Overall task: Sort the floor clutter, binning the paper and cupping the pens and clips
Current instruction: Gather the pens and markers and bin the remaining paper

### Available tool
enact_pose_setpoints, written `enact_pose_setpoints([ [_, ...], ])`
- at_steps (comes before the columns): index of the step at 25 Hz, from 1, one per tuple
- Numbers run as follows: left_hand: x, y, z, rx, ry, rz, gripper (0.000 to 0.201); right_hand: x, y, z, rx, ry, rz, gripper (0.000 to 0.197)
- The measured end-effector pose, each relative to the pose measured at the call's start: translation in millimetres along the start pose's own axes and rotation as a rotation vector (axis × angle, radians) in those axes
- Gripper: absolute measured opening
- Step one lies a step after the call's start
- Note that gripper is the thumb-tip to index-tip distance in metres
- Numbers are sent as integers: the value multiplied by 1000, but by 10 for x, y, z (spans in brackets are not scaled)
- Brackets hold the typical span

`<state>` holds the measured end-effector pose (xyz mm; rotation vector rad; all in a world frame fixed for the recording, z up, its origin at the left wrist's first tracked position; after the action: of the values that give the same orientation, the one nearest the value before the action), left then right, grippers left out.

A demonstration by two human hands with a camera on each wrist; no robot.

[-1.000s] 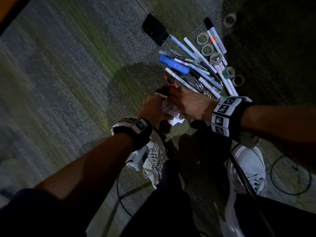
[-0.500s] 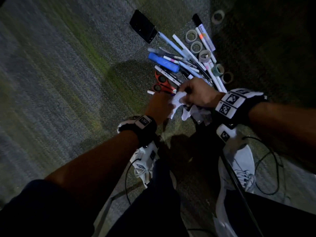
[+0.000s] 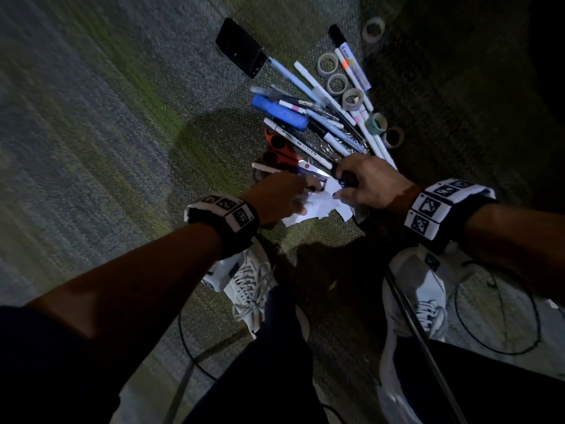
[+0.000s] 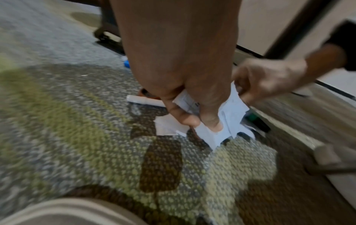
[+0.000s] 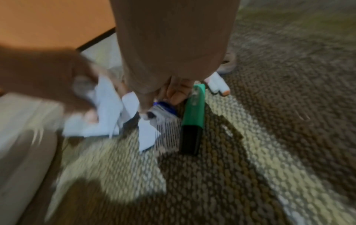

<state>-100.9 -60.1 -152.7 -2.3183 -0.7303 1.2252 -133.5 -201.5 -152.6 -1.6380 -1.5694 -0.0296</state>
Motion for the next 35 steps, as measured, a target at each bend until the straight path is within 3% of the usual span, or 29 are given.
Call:
enact_pose_setpoints([
  [1, -59, 19, 34, 37, 33, -15, 21, -37, -23, -73, -33, 48, 25, 36],
  [4, -167, 84, -10, -2, -10, -24, 60, -126, -143, -196, -44, 8, 40, 32],
  [7, -284, 154, -109, -115, 21, 65, 80, -229, -320, -45, 49, -110, 90, 46],
  [10, -393, 218, -27, -66, 45, 115, 74, -242, -455, 214, 58, -215, 140, 61],
  [14, -428, 267, 78, -61, 94, 78, 40, -107, -407, 442, 46, -324, 116, 29],
  [17, -348, 257, 26, -83, 122, 19, 19, -189, -392, 377, 49, -173, 86, 20],
  [21, -90, 126, -87, -49, 34, -59, 17, -579, -391, -149, -209, 68, 254, 15],
  [23, -62, 47, -74, 11, 21, 5, 20, -634, -369, -358, -279, 117, 246, 17],
  [27, -18, -26, -1, 64, 10, 32, 26, -531, -229, -308, -204, 60, 202, 5],
  [32, -85, 89, -108, -27, 39, 104, 12, -276, -57, -68, -42, -185, -7, 29],
  [35, -95, 61, -277, -106, 58, 74, 17, -265, 7, -67, -17, -273, -25, 18],
])
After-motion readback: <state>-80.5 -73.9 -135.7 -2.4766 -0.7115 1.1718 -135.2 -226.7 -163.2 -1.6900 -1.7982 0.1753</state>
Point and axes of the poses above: each hand's wrist, its own y-axis towards the middle knuckle, its own z-axis out of the palm, x = y × z, the point moved 9 cm from there along y, towards the middle knuckle
